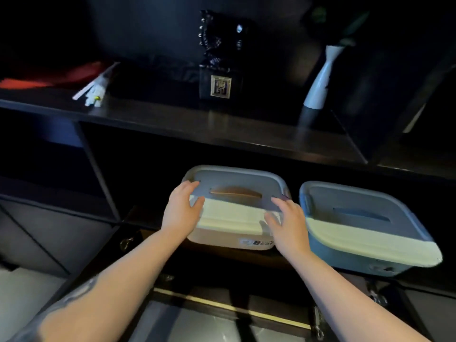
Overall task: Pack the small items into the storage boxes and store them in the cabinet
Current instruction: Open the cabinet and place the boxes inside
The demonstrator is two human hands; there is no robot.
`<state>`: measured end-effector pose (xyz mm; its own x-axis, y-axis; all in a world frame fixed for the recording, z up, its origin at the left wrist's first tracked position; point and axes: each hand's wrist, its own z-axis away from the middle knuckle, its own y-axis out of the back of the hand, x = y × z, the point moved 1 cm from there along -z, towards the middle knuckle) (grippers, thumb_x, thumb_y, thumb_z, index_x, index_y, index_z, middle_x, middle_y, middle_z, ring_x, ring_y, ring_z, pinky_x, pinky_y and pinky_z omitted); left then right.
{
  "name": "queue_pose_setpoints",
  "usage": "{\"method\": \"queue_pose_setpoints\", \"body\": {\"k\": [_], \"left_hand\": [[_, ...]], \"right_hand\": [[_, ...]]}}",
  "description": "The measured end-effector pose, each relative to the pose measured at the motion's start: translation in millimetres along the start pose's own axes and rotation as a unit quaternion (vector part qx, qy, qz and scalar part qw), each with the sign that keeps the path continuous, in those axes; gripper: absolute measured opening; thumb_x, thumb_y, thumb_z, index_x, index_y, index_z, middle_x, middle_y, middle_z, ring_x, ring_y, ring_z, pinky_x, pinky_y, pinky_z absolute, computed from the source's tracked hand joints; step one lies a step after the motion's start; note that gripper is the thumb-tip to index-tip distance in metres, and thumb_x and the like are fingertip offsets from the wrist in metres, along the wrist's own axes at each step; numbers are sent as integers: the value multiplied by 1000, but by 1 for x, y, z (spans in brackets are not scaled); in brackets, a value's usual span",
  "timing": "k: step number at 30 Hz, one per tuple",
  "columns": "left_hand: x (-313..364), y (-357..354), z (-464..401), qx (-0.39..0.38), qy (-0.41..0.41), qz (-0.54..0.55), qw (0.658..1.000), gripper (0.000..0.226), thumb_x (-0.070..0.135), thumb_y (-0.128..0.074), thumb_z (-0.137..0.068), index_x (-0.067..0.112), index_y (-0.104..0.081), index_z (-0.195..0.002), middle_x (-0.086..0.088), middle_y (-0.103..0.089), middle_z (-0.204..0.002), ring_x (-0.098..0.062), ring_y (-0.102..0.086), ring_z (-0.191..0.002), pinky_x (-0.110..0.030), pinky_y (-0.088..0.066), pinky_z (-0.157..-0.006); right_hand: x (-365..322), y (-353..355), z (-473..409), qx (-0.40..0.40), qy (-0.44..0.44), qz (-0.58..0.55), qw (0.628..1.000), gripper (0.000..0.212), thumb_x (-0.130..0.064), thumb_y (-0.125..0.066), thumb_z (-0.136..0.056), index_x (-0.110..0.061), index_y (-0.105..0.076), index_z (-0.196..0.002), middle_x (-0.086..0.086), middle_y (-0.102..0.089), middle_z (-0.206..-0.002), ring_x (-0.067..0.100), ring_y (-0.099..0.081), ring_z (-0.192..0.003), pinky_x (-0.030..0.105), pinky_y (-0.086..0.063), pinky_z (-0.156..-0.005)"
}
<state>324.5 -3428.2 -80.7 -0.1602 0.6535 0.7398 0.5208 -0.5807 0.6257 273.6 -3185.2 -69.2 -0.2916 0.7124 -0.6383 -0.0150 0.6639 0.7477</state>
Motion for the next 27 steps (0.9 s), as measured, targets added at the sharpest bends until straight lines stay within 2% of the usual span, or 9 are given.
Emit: {"method": "queue_pose_setpoints", "body": {"k": [4,7,9,14,16,19,21,24,27], "left_hand": [[-23,-21,-22,-42,37,-77,995,47,35,-56,-90,13,-49,-131,-4,-45,-130,-22,-38,-128,-35,-33,-106],[-38,-27,-31,-60,61,-95,992,49,41,-56,-89,13,-49,-128,-5,-43,-131,-25,-39,-125,-38,-37,-102],[-44,-29,-35,-57,76,-94,991,54,47,-56,-87,13,-49,-127,-6,-42,-132,-25,-43,-121,-36,-39,-97],[-57,-30,-42,-53,122,-59,989,62,57,-61,-79,16,-50,-124,-6,-48,-130,-24,-51,-114,-27,-37,-85],[-60,-30,-42,-55,136,-23,989,66,54,-65,-79,18,-46,-131,-6,-48,-135,-24,-49,-121,-29,-39,-92],[-55,-26,-33,-47,144,28,988,71,43,-68,-81,15,-40,-139,-8,-42,-144,-24,-42,-130,-34,-36,-102],[-52,-14,-14,-44,134,63,988,74,37,-70,-81,19,-35,-143,-2,-39,-147,-18,-38,-134,-29,-31,-103],[-50,17,32,-39,130,103,985,74,31,-73,-79,26,-36,-143,6,-41,-145,-11,-37,-133,-27,-29,-106],[-53,46,88,-17,158,132,978,74,25,-77,-75,32,-41,-140,9,-49,-137,-11,-45,-127,-37,-37,-107]], "right_hand": [[20,-7,-30,-98,-106,32,989,64,-42,-49,-93,-16,-28,-149,14,-46,-135,29,-35,-130,38,-35,-102],[29,-14,-47,-102,-131,68,984,55,-43,-48,-92,-8,-50,-135,16,-67,-103,33,-58,-103,33,-45,-78],[35,-17,-56,-117,-153,75,978,59,-50,-46,-92,-4,-57,-127,16,-70,-95,32,-64,-93,30,-43,-69],[46,-26,-62,-91,-150,86,981,67,-62,-43,-89,-16,-47,-138,17,-69,-107,34,-63,-103,31,-40,-70],[45,-26,-61,-69,-133,73,986,64,-58,-46,-90,-27,-36,-145,15,-69,-110,33,-62,-106,31,-42,-72],[44,-25,-50,-48,-121,71,989,63,-56,-50,-89,-21,-44,-141,21,-66,-106,37,-56,-109,35,-44,-81],[45,-26,-29,-49,-108,62,991,63,-58,-49,-88,-23,-43,-140,20,-54,-116,36,-45,-115,38,-40,-88],[43,-24,19,-45,-77,-13,996,66,-61,-54,-84,-33,-37,-141,10,-37,-137,16,-32,-123,32,-37,-88],[36,-25,70,-24,-57,-81,995,68,-56,-65,-79,-35,-41,-139,2,-38,-139,-24,-26,-106,21,-31,-91]]}}
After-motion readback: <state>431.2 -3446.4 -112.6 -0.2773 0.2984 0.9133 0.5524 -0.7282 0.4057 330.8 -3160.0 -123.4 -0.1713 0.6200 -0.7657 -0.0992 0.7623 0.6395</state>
